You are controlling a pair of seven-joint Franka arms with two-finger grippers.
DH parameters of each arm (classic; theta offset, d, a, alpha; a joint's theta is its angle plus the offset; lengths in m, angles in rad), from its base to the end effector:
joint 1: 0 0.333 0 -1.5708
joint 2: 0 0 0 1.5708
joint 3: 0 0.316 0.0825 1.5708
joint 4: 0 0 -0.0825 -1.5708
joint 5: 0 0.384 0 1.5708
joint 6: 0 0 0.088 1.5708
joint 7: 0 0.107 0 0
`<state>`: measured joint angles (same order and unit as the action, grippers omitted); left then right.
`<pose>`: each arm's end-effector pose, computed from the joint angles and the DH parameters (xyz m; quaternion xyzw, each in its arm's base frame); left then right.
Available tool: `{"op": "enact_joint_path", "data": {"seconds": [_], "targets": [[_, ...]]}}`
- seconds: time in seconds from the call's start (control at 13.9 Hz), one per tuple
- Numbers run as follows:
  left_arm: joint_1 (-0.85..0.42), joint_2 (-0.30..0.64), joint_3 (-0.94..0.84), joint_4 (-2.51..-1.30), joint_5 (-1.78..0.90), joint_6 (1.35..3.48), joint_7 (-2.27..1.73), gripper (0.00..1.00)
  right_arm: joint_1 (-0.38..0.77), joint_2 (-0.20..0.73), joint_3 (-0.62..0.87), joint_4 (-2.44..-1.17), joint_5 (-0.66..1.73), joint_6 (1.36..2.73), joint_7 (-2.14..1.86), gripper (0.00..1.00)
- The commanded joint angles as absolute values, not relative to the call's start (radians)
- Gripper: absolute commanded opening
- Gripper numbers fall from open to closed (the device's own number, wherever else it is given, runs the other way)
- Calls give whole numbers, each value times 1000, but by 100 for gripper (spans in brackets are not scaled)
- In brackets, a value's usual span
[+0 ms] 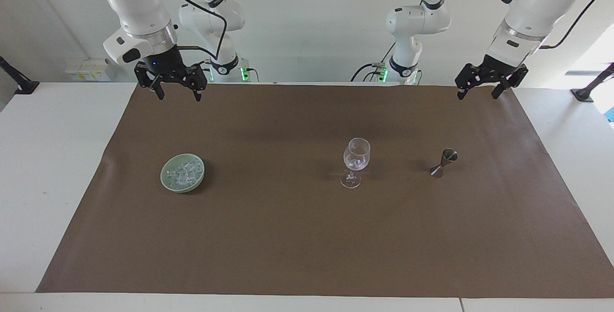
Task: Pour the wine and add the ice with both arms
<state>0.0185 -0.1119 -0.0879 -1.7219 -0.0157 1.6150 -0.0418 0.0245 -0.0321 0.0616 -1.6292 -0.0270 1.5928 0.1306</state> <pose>0.5208 -0.0403 0.6168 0.9999 -0.0132 0.0021 0.0031 0.5441 0.0447 0.6165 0.9997 -0.0219 -0.0006 0.0146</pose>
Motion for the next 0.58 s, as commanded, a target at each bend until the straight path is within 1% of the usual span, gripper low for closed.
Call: {"op": "enact_joint_path", "data": {"seconds": [0.0,0.5], "targets": [[25,-135,-89,-1743,-3,1609,-34,100,15,-58,66,-1661,-34,1618,109,100],[25,-135,-89,-1743,-3,1609,-34,100,14,-58,66,-1660,-28,1618,120,100]]}}
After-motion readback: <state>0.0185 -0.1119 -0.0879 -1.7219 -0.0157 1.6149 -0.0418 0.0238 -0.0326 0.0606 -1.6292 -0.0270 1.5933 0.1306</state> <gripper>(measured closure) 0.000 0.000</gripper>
